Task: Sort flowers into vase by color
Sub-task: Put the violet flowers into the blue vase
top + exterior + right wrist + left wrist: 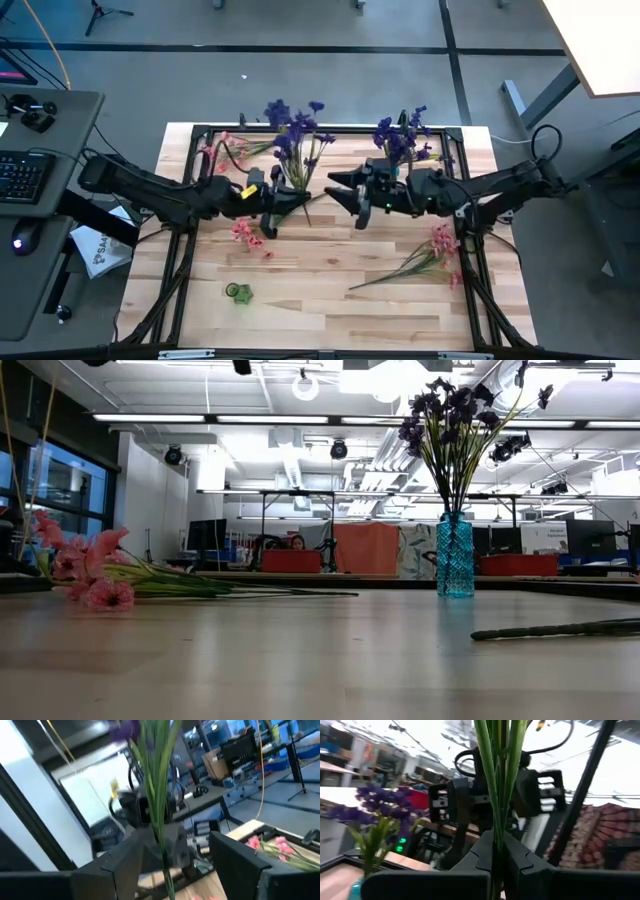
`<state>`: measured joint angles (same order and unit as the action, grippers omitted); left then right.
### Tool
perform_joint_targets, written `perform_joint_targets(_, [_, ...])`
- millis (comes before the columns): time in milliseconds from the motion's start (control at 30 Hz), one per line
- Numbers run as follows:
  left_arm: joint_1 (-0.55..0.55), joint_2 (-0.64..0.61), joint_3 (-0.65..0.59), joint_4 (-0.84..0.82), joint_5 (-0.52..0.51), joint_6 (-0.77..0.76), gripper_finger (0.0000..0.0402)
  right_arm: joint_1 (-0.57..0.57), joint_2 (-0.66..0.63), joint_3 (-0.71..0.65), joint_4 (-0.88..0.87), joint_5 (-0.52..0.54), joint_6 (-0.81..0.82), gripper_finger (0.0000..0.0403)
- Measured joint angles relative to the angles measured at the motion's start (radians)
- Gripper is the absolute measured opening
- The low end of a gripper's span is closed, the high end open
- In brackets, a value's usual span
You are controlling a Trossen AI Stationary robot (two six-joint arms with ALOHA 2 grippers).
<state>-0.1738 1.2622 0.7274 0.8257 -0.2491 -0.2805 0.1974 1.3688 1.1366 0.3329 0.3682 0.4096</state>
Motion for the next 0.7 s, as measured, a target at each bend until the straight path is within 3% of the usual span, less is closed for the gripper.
perform_joint_targets(267, [0.005,0.121,0.101,-0.024,-0.025,0.021,0.0,-0.015,0.054,0.045,-0.034,-0.03,-0.052,0.0257])
perform_joint_targets(567, [0.005,0.164,0.151,-0.053,-0.024,0.074,0.0,-0.028,0.054,0.046,-0.072,-0.029,-0.045,0.0256])
perform_joint_targets(700, [0.005,0.165,0.151,-0.088,-0.023,0.074,0.0,-0.029,0.055,0.046,-0.099,-0.029,-0.002,0.0234])
